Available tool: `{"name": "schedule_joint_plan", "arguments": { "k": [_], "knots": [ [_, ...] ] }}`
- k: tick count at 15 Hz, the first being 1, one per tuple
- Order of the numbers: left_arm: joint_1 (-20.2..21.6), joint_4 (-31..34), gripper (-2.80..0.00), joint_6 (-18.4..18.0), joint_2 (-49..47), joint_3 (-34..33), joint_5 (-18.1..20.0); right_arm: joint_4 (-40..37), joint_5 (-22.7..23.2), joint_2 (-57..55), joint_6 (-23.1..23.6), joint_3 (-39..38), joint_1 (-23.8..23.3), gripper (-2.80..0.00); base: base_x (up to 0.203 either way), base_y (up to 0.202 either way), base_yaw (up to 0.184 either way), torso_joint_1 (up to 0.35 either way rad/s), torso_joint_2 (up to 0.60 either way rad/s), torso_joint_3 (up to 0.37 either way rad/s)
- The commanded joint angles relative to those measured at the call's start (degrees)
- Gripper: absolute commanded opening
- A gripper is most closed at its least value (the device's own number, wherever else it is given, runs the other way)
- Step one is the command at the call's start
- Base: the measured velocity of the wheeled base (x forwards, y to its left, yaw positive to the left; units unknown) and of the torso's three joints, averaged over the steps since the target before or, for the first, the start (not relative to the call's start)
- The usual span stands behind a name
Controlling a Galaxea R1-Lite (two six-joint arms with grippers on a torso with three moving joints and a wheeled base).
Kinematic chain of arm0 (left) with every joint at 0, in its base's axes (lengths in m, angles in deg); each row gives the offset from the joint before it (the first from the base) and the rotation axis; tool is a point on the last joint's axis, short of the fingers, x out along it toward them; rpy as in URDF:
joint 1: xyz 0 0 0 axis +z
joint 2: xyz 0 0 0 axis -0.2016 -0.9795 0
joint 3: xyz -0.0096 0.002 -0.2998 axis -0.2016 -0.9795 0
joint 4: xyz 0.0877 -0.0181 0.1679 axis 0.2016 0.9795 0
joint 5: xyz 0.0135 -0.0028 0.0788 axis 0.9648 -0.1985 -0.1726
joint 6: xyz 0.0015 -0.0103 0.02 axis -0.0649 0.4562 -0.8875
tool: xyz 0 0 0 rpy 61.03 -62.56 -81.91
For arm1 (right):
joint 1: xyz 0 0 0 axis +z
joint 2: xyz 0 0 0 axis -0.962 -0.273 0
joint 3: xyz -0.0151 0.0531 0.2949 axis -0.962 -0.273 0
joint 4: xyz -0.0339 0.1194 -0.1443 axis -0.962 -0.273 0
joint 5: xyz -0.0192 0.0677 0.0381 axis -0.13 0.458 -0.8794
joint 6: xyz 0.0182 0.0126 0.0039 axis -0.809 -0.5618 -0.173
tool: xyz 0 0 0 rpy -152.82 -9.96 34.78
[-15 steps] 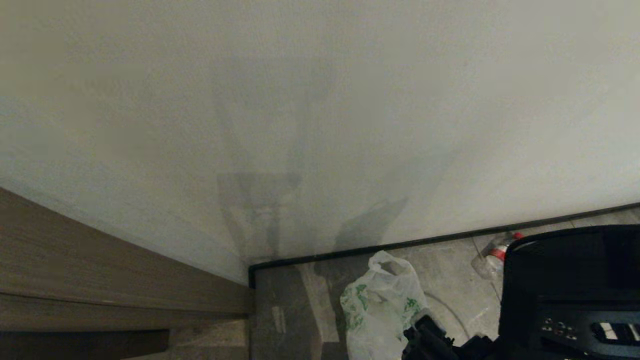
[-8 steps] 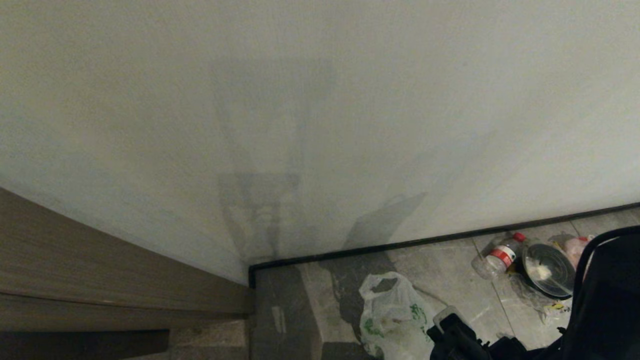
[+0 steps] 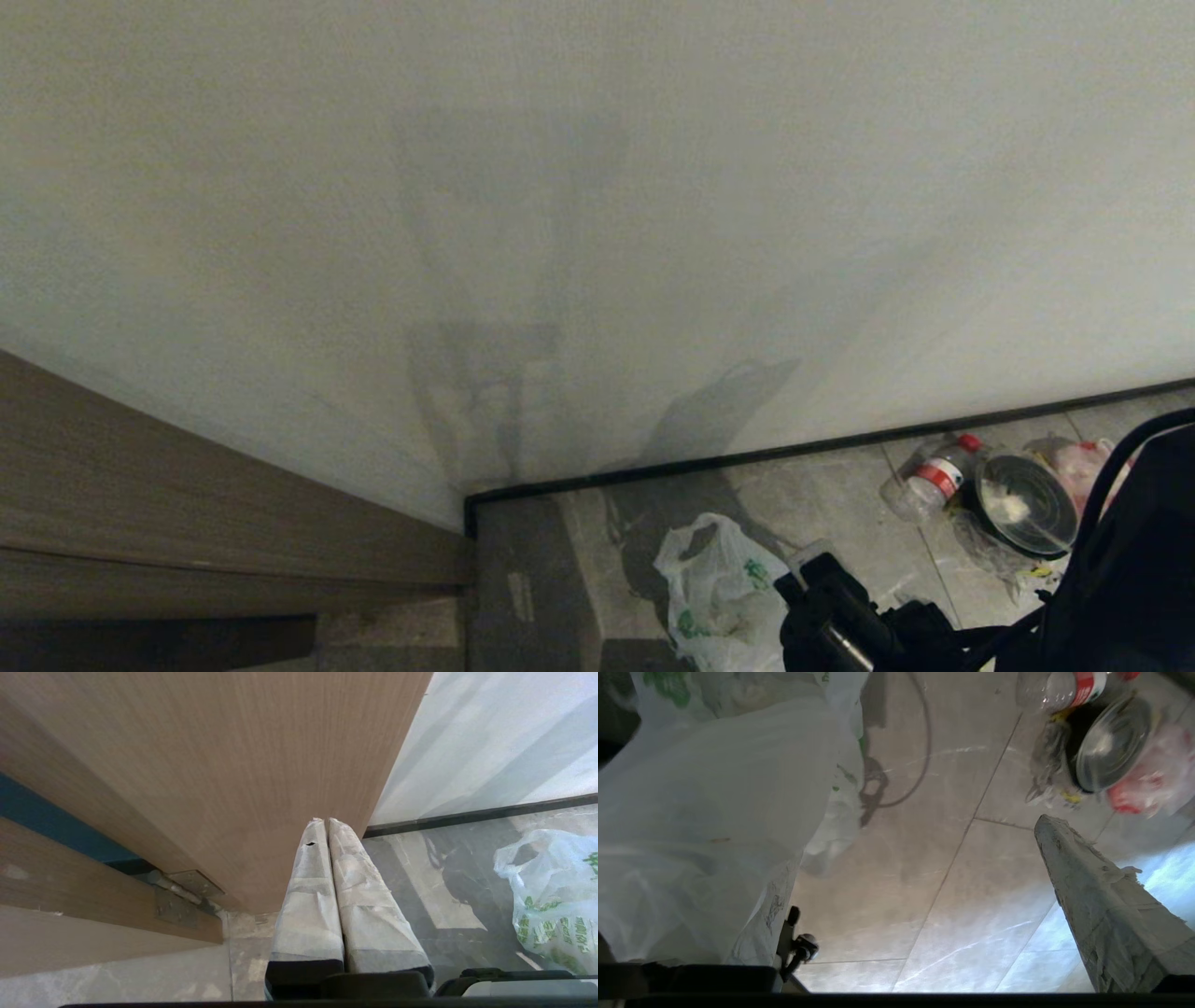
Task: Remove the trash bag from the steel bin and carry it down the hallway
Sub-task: Put the trash bag at the door
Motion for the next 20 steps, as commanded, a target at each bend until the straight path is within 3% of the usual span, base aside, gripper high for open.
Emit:
{"name": "schedule_joint_plan", "arguments": {
  "k": [1,3,7,10,18,20],
  "knots": [
    [0.0,0.0,-2.80,0.0,0.0,0.0,0.0,-1.9,-0.5,0.5,-0.1,-1.6,0.3,0.00,0.000,0.000,0.000,0.000,0.00,0.000],
    [0.0,0.0,-2.80,0.0,0.0,0.0,0.0,-3.3,-0.7,4.4,-0.5,-2.4,0.7,0.00,0.000,0.000,0.000,0.000,0.00,0.000],
    [0.0,0.0,-2.80,0.0,0.0,0.0,0.0,-4.6,-0.6,9.4,-5.7,-3.3,1.1,0.00,0.000,0.000,0.000,0.000,0.00,0.000],
    [0.0,0.0,-2.80,0.0,0.0,0.0,0.0,-4.9,-0.6,7.8,-5.5,0.2,1.2,0.00,0.000,0.000,0.000,0.000,0.00,0.000],
    [0.0,0.0,-2.80,0.0,-0.1,0.0,0.0,-4.4,-0.9,-14.1,-4.8,12.1,1.2,0.00,0.000,0.000,0.000,0.000,0.00,0.000],
    [0.0,0.0,-2.80,0.0,-0.1,0.0,0.0,-4.1,-2.9,-18.7,-1.5,15.3,1.2,0.00,0.000,0.000,0.000,0.000,0.00,0.000]
  ]
}}
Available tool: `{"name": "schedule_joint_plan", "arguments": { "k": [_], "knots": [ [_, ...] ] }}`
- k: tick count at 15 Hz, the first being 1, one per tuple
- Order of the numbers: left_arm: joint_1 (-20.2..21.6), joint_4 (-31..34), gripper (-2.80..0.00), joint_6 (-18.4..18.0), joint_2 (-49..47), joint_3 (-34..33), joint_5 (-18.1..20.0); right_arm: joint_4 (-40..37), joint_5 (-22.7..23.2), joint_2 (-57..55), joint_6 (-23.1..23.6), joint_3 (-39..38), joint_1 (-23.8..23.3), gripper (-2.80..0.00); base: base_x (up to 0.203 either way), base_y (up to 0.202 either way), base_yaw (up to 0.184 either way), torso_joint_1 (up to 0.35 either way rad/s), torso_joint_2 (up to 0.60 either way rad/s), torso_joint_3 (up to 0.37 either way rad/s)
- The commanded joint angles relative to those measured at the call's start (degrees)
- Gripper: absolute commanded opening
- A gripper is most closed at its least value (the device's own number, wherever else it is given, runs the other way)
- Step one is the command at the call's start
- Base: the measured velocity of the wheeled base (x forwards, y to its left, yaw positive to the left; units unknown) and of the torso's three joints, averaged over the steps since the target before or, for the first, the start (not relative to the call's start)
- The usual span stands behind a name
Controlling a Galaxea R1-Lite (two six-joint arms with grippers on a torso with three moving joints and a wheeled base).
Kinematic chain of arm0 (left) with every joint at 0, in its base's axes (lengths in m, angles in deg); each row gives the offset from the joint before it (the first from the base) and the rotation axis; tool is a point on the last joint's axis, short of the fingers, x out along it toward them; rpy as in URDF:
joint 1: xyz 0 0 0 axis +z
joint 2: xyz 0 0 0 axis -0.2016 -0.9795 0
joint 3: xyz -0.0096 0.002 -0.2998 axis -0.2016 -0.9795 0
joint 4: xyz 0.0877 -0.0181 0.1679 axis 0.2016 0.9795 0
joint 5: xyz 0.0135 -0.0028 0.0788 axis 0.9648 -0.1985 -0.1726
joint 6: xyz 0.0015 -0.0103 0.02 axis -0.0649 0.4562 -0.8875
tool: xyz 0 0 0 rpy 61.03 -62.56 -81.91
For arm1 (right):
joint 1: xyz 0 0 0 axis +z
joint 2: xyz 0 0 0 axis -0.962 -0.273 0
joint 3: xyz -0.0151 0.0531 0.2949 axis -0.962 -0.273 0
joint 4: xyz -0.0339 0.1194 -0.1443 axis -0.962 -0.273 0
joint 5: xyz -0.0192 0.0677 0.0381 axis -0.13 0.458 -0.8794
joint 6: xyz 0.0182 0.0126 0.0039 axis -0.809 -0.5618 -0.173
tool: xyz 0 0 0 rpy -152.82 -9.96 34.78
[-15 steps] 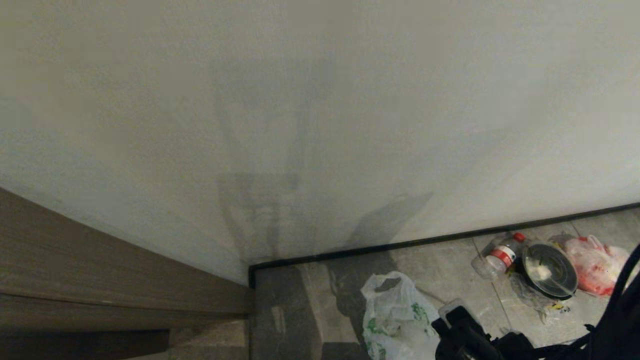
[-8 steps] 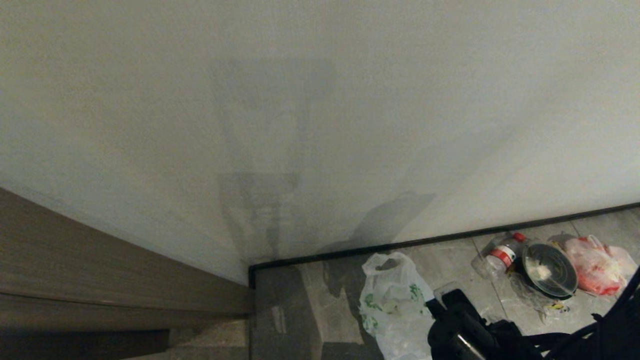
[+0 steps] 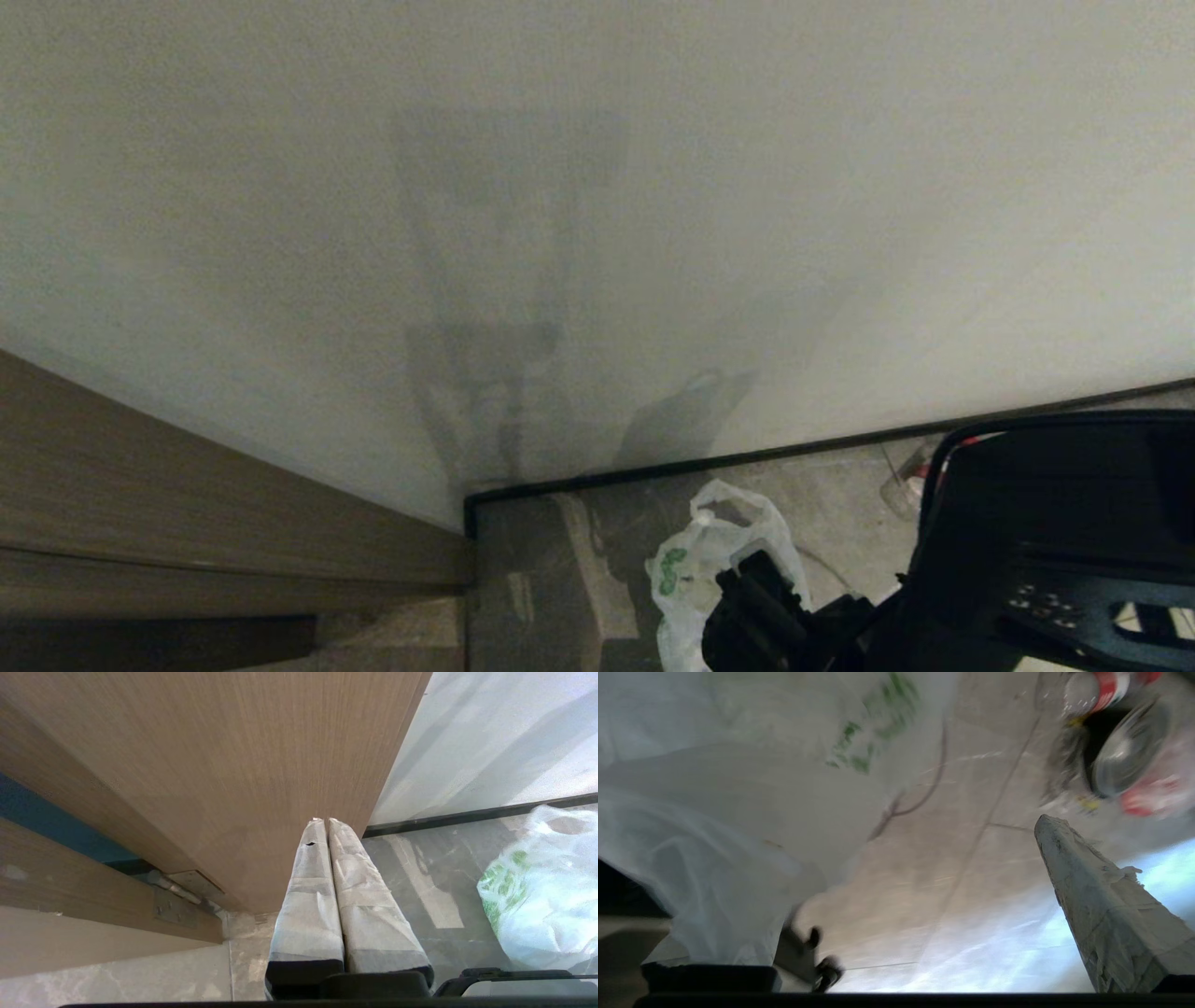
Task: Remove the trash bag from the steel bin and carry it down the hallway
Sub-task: Put the trash bag at the door
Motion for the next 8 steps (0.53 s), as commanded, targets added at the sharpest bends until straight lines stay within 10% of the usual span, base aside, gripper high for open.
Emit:
{"name": "schedule_joint_plan", "arguments": {
  "k": [1,8],
  "knots": [
    [0.0,0.0,-2.80,0.0,0.0,0.0,0.0,0.7,-1.1,-6.5,3.6,1.7,0.0,0.00,0.000,0.000,0.000,0.000,0.00,0.000],
    [0.0,0.0,-2.80,0.0,0.0,0.0,0.0,2.7,-1.1,-7.9,5.7,-2.8,0.0,0.00,0.000,0.000,0.000,0.000,0.00,0.000]
  ]
}}
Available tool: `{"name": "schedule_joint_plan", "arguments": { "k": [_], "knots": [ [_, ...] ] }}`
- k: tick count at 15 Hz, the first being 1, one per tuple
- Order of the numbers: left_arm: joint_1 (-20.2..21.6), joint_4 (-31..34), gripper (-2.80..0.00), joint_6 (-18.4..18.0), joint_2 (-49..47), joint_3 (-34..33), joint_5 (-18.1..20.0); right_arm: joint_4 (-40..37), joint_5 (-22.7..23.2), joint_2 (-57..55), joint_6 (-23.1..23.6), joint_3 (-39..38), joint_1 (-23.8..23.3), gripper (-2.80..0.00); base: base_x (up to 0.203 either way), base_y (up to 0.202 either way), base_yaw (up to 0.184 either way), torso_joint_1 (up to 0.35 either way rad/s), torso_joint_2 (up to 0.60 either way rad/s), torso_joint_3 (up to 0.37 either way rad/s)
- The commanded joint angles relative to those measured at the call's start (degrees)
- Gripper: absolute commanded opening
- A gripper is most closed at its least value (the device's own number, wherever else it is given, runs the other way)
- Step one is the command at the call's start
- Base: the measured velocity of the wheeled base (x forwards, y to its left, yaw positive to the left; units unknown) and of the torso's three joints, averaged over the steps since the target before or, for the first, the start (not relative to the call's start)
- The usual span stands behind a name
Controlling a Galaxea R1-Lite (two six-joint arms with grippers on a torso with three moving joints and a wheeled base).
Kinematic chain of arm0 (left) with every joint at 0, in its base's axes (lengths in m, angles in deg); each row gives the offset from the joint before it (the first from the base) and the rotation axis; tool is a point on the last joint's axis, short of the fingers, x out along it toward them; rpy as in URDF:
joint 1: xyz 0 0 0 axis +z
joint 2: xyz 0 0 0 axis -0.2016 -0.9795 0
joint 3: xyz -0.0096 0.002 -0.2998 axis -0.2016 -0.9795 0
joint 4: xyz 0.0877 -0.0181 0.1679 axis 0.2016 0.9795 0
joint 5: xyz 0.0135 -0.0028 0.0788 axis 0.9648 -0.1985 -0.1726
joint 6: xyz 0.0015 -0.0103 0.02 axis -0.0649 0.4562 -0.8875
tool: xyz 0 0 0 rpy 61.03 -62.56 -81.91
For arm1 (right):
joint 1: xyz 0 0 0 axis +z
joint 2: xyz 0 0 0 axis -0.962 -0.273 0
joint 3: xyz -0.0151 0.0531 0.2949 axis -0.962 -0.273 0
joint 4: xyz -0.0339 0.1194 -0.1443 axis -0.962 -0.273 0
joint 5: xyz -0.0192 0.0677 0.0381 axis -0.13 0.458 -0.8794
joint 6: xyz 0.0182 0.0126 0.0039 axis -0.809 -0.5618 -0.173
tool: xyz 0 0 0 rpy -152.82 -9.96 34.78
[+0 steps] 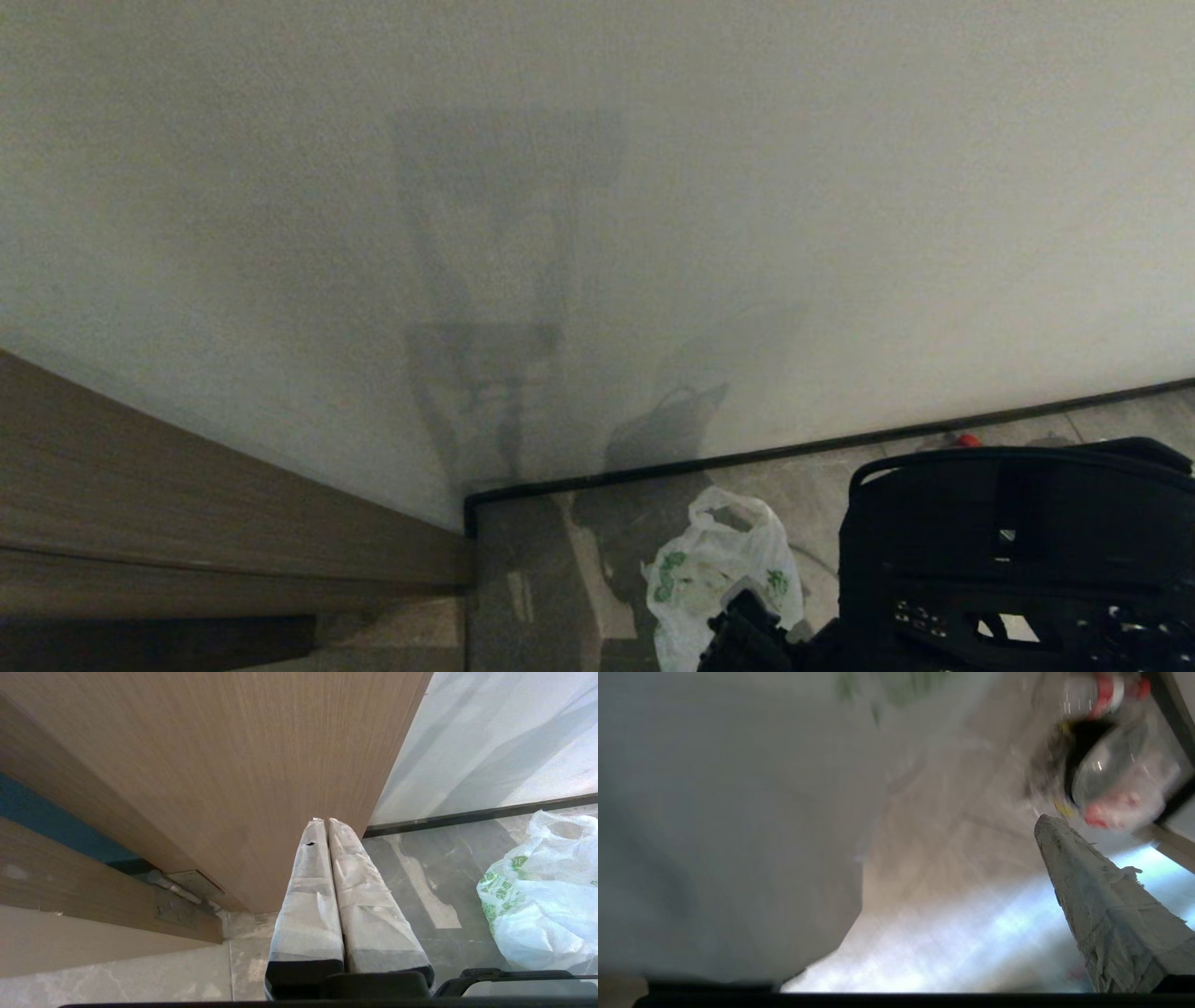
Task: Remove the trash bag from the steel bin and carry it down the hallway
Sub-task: Put the trash bag at the door
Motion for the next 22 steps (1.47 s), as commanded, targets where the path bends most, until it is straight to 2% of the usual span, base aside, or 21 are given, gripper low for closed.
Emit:
{"name": "schedule_joint_plan", "arguments": {
  "k": [1,11,17,19,22],
  "knots": [
    [0.0,0.0,-2.80,0.0,0.0,0.0,0.0,-0.1,-0.3,1.3,-0.2,-3.0,-0.1,0.00,0.000,0.000,0.000,0.000,0.00,0.000],
    [0.0,0.0,-2.80,0.0,0.0,0.0,0.0,-1.5,0.3,17.9,-0.9,-14.8,-0.5,0.00,0.000,0.000,0.000,0.000,0.00,0.000],
    [0.0,0.0,-2.80,0.0,0.0,0.0,0.0,-1.6,0.0,23.5,-2.4,-16.0,-0.6,0.00,0.000,0.000,0.000,0.000,0.00,0.000],
    [0.0,0.0,-2.80,0.0,0.0,0.0,0.0,-1.6,0.2,25.2,-5.1,-15.5,-0.5,0.00,0.000,0.000,0.000,0.000,0.00,0.000],
    [0.0,0.0,-2.80,0.0,-0.1,0.0,0.0,-1.8,0.3,27.1,-6.4,-15.6,-0.6,0.00,0.000,0.000,0.000,0.000,0.00,0.000]
  ]
}}
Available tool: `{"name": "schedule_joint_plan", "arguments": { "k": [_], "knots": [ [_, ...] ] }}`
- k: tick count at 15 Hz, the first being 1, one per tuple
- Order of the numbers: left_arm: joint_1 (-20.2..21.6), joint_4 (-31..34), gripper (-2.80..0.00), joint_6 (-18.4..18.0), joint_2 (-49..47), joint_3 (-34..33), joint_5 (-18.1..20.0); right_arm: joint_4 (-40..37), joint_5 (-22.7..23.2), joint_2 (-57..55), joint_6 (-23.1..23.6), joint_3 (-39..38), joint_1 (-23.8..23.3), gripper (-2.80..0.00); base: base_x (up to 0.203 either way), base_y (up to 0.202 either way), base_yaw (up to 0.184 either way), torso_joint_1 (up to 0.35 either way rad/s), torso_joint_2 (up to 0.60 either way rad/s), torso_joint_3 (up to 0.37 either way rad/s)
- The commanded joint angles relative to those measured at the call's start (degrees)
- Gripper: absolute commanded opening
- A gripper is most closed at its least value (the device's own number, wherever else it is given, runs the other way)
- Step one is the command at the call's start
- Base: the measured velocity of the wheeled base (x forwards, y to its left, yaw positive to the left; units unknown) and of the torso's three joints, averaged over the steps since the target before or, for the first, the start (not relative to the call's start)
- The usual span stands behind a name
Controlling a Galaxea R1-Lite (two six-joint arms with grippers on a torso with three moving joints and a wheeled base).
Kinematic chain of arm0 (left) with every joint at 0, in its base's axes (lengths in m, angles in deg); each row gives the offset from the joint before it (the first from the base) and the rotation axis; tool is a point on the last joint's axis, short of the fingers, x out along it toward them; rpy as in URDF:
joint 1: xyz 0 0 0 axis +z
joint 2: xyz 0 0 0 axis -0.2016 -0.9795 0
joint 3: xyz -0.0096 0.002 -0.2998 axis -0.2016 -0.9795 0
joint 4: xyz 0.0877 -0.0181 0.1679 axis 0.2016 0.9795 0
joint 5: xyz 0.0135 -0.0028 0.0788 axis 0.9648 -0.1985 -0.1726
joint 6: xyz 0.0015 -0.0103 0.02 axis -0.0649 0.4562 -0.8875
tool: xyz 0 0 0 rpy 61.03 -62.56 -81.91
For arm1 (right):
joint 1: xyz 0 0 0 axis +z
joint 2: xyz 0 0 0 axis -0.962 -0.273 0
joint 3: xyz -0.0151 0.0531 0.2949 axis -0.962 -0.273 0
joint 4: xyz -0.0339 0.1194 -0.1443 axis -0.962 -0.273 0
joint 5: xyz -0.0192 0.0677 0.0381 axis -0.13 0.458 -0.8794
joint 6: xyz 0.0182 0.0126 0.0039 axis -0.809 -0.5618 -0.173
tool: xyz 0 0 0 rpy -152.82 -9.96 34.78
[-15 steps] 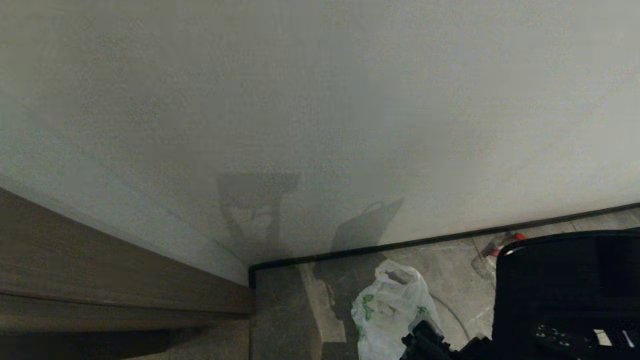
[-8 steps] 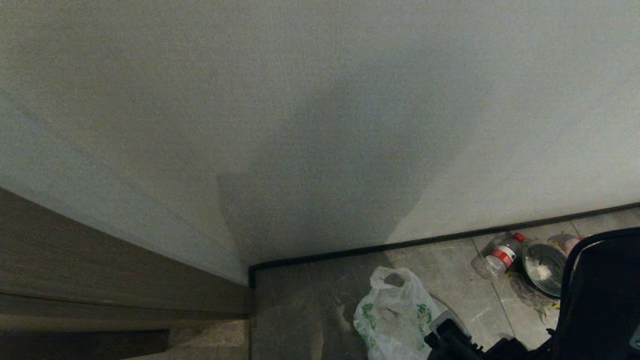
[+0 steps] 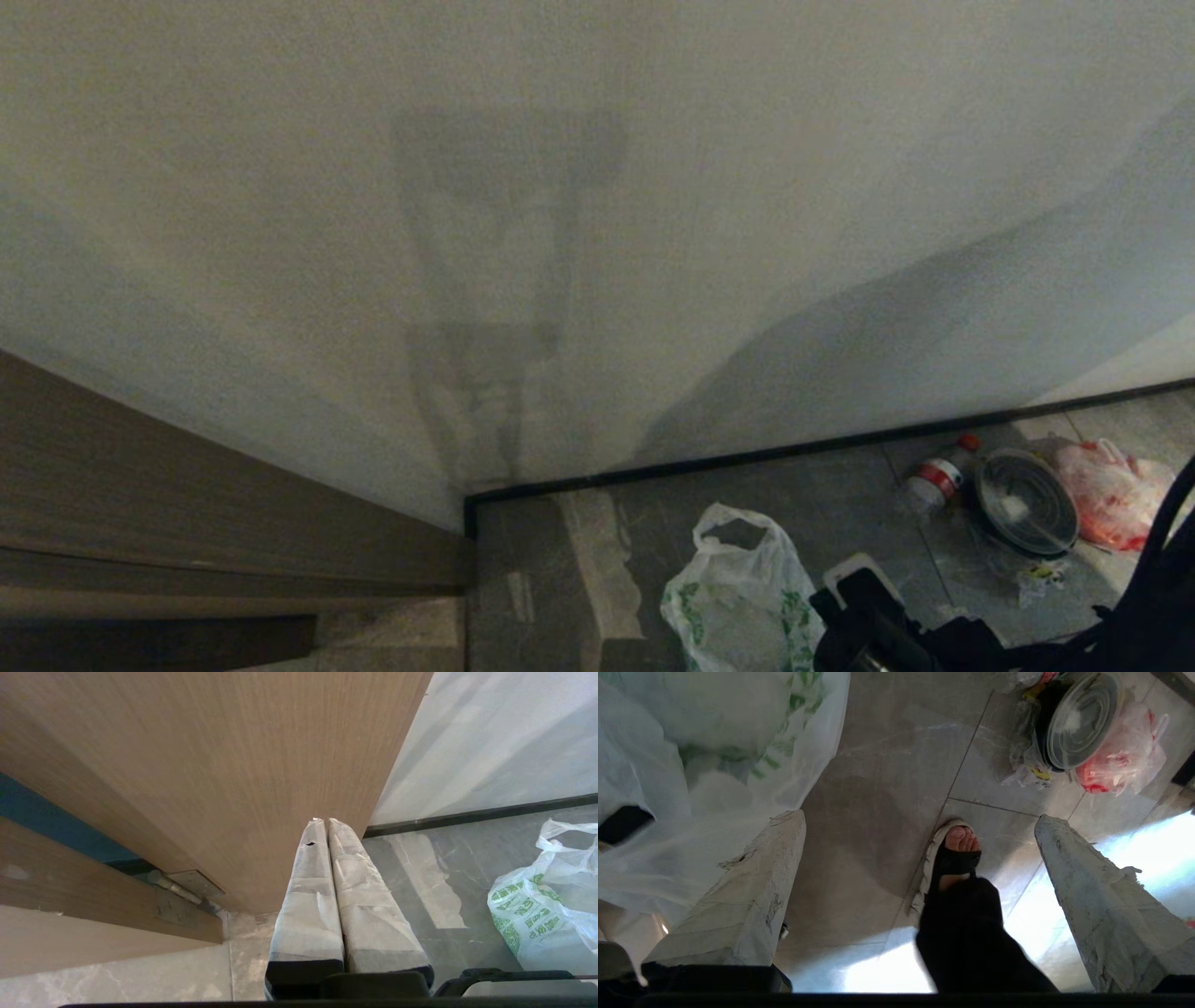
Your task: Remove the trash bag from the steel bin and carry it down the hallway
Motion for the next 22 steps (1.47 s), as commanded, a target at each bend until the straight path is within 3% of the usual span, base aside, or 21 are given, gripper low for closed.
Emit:
{"name": "schedule_joint_plan", "arguments": {
  "k": [1,6,10,13,16,18,19,22],
  "knots": [
    [0.0,0.0,-2.80,0.0,0.0,0.0,0.0,-0.3,-0.1,2.4,-2.0,-0.2,0.0,0.00,0.000,0.000,0.000,0.000,0.00,0.000],
    [0.0,0.0,-2.80,0.0,0.0,0.0,0.0,-5.2,1.4,15.1,-6.6,-1.9,0.0,0.00,0.000,0.000,0.000,0.000,0.00,0.000],
    [0.0,0.0,-2.80,0.0,0.0,0.0,0.0,-14.7,2.8,28.1,-15.7,-2.6,-0.2,0.00,0.000,0.000,0.000,0.000,0.00,0.000],
    [0.0,0.0,-2.80,0.0,0.0,0.0,0.0,-20.5,5.0,36.9,-16.7,-2.5,-3.9,0.00,0.000,0.000,0.000,0.000,0.00,0.000],
    [0.0,0.0,-2.80,0.0,0.0,0.0,0.0,-23.5,5.8,46.4,-13.9,-2.7,-11.3,0.00,0.000,0.000,0.000,0.000,0.00,0.000],
    [0.0,0.0,-2.80,0.0,0.0,0.0,0.0,-25.1,8.3,53.0,-11.0,-2.9,-18.8,0.00,0.000,0.000,0.000,0.000,0.00,0.000],
    [0.0,0.0,-2.80,0.0,-0.1,0.0,0.0,-25.8,10.5,56.1,-9.0,-2.9,-22.2,0.00,0.000,0.000,0.000,0.000,0.00,0.000],
    [0.0,0.0,-2.80,0.0,-0.1,0.0,0.0,-27.3,23.0,68.1,0.2,-3.0,-34.5,0.00,0.000,0.000,0.000,0.000,0.00,0.000]
  ]
}}
